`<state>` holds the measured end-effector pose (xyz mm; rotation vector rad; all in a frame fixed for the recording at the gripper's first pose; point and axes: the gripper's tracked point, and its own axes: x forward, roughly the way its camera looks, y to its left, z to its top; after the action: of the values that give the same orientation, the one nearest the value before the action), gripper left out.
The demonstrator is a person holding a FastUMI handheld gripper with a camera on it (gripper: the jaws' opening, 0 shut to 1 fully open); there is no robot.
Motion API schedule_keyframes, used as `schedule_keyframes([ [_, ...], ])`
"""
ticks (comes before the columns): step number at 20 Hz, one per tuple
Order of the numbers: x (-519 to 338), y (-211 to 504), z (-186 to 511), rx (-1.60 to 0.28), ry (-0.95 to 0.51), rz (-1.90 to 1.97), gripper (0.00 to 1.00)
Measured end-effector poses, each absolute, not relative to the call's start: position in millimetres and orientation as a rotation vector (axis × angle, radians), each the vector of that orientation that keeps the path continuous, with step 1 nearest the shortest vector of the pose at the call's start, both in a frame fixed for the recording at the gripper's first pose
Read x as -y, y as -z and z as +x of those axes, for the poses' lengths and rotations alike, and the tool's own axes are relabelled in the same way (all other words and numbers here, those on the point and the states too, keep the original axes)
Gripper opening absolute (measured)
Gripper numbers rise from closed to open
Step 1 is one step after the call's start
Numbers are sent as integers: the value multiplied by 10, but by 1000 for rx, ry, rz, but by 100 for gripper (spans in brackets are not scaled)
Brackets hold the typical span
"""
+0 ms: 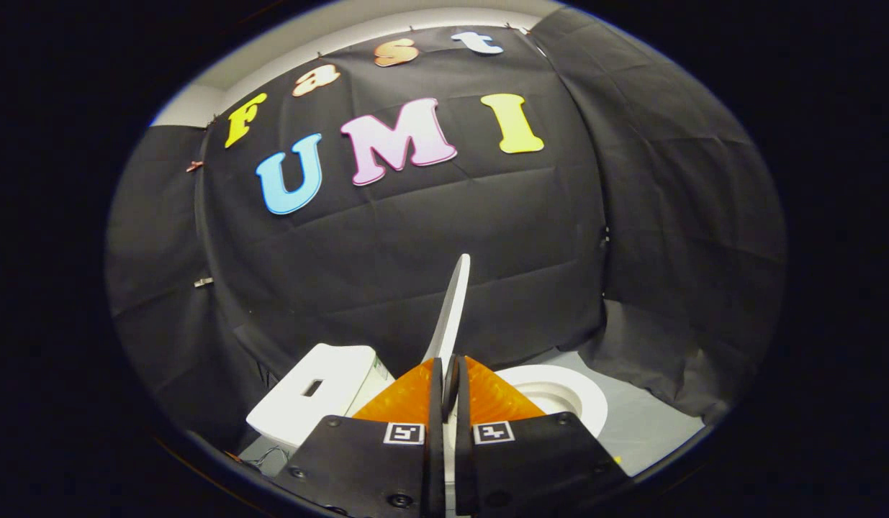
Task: Open the toilet lid.
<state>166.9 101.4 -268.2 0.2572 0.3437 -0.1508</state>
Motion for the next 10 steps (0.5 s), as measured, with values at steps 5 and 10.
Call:
schedule_keyframes([
  [5, -1512, 2508, 1777, -330, 105, 153, 11],
  [10, -2099, 2415, 1816, -312, 53, 31, 11],
])
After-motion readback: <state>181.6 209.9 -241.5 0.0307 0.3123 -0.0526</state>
